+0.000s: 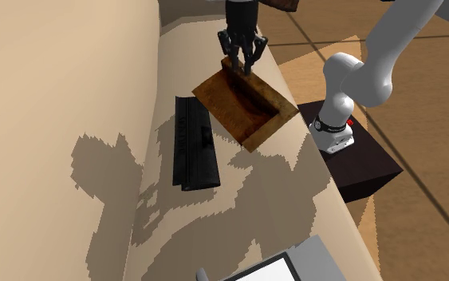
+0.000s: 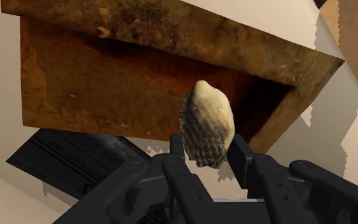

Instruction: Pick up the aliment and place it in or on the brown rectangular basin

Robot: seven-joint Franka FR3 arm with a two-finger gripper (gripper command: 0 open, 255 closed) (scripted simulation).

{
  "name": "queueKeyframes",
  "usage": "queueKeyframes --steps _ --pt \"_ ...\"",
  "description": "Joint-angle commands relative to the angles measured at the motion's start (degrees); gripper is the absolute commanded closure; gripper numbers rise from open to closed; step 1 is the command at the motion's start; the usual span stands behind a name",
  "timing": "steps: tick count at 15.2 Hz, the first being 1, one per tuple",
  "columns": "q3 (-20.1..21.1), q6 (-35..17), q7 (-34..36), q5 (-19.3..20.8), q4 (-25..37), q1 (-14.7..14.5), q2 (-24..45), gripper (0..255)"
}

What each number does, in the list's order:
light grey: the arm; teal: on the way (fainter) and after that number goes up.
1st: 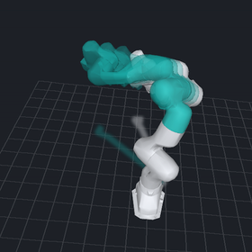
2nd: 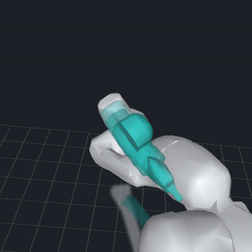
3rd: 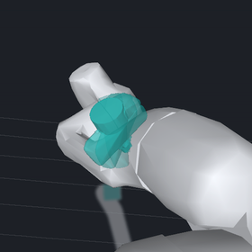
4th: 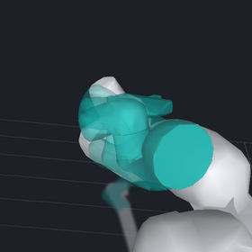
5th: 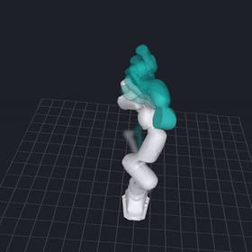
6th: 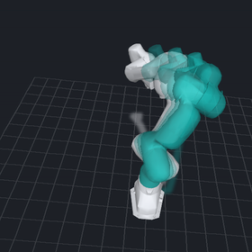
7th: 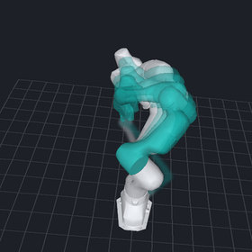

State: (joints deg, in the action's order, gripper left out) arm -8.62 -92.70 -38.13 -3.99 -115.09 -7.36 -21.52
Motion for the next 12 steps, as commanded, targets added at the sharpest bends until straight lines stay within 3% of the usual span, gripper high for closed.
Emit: queueKeyframes --steps 1,6,12 --pt "-0.1 -1.6 -0.2 0.0 -1.6 0.0 0.0 255" --pt "-0.1 -5.7 -0.6 0.1 -6.1 0.1 -0.4 255" --pt "-0.1 -5.7 -0.6 0.1 -6.1 0.1 -0.4 255"
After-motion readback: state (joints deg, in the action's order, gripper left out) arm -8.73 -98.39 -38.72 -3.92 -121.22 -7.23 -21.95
